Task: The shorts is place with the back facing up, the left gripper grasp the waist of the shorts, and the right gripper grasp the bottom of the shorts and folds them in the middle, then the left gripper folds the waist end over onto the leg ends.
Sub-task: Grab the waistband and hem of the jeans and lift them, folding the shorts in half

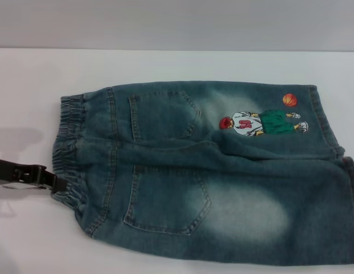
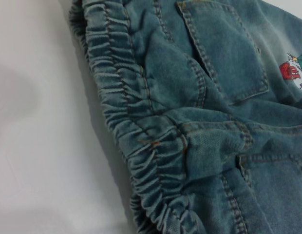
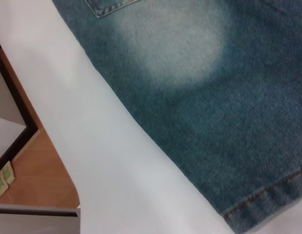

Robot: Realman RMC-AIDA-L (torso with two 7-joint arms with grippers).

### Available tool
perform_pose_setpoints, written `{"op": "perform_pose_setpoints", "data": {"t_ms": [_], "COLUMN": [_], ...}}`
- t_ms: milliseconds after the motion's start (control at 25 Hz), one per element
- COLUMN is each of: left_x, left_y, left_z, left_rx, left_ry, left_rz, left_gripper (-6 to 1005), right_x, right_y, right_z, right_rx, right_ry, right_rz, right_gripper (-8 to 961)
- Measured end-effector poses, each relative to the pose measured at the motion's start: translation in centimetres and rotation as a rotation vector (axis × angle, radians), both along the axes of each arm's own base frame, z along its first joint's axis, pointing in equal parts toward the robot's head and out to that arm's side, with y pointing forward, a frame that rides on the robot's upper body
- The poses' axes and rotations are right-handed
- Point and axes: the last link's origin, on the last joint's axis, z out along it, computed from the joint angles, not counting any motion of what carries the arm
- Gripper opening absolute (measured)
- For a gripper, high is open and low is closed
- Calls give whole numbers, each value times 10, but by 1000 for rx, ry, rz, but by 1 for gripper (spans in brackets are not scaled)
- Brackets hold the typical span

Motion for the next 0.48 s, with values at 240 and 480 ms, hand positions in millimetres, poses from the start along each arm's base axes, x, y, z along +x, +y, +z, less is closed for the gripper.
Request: {"op": "perform_pose_setpoints", "data": {"t_ms": [240, 480], "left_x": [1, 1], "left_y": [0, 1], "left_z": [0, 0], "left_rx": [0, 1], "left_ry": [0, -1], "left_rz": [-2, -2], "left_gripper": [29, 29], "right_x": [0, 0], "right_y": [0, 1], "right_z": [-2, -6], "right_rx": [-2, -13], "right_ry": [1, -16], "right_rz": [-2, -7], "right_gripper": [481, 481]}}
